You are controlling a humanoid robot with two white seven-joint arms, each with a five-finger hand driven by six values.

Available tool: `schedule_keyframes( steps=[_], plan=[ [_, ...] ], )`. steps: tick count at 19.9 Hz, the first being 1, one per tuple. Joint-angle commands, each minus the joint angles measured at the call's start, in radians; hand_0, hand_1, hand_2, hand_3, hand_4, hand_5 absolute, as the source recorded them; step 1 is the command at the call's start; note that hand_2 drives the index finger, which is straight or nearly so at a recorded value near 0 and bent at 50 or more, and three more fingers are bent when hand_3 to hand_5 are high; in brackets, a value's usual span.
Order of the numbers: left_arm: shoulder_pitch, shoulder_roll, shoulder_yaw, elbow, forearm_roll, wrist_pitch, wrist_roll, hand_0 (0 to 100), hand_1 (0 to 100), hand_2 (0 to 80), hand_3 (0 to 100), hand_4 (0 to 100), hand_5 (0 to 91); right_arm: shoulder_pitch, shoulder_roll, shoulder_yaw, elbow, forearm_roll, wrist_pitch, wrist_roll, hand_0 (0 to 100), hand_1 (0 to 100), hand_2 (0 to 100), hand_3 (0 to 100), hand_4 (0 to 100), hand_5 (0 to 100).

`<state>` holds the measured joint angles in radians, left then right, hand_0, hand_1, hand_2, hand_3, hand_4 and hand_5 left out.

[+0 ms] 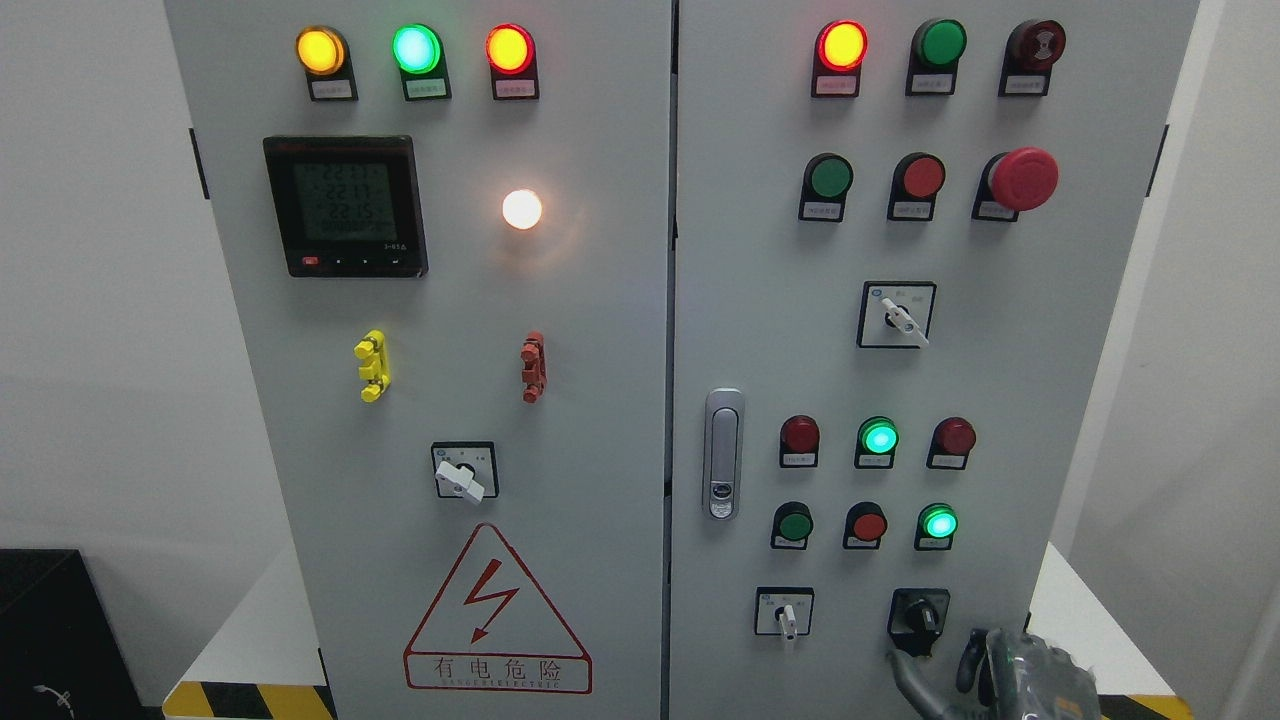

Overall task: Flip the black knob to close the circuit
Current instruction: 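Raise the right hand toward the black rotary knob near the bottom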

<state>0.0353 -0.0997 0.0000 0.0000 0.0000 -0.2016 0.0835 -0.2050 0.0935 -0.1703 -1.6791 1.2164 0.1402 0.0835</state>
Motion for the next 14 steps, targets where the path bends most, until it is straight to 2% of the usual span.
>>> schedule_keyframes(
  steps=[1, 14],
  plan=[
    [0.0, 0.0, -0.021, 0.021, -0.021, -0.001, 0.001, 0, 0, 0.0, 0, 0, 0.0, -0.011, -0.001, 0.008, 0.007, 0.012, 0.004, -0.001, 0, 15, 77, 94, 76, 77],
    [0.0, 0.0, -0.021, 0.021, -0.021, 0.001, 0.001, 0, 0, 0.0, 0, 0, 0.0, -0.031, -0.001, 0.006, 0.038, 0.029, 0.03, -0.005, 0, 17, 78, 94, 76, 78]
  ],
)
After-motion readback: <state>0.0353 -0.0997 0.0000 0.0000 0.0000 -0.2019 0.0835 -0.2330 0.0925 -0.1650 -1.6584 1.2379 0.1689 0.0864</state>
